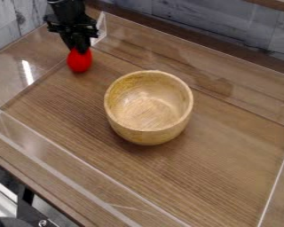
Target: Move the red fruit to the left side of the table
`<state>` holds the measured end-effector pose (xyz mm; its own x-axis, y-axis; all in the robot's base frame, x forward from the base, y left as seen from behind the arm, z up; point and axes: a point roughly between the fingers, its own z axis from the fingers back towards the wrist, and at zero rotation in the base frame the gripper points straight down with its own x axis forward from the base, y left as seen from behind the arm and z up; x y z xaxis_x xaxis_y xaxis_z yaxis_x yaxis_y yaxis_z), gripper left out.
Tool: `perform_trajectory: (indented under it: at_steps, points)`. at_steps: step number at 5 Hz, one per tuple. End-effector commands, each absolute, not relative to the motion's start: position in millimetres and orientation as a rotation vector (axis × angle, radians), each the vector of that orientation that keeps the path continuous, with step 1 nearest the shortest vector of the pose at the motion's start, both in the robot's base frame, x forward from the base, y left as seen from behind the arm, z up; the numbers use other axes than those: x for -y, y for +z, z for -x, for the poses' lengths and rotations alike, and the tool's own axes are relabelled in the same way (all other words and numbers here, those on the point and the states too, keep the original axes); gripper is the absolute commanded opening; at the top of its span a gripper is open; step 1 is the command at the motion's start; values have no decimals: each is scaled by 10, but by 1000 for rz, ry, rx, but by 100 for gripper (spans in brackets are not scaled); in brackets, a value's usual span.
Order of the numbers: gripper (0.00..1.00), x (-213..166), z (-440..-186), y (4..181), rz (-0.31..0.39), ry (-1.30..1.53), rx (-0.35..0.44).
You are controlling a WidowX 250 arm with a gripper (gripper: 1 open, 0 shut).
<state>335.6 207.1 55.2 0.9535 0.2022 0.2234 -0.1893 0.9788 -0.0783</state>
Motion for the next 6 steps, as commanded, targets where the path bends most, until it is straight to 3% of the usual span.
perform_trajectory:
  at_steps: [1,4,5,6]
  points:
    - [0,-2182,-3404,728,46,118,276]
    - [0,-2127,-3254,529,102,17,253]
    - [0,-2155,-3225,555,112,49,244]
    - [100,-2185,-3198,584,122,81,235]
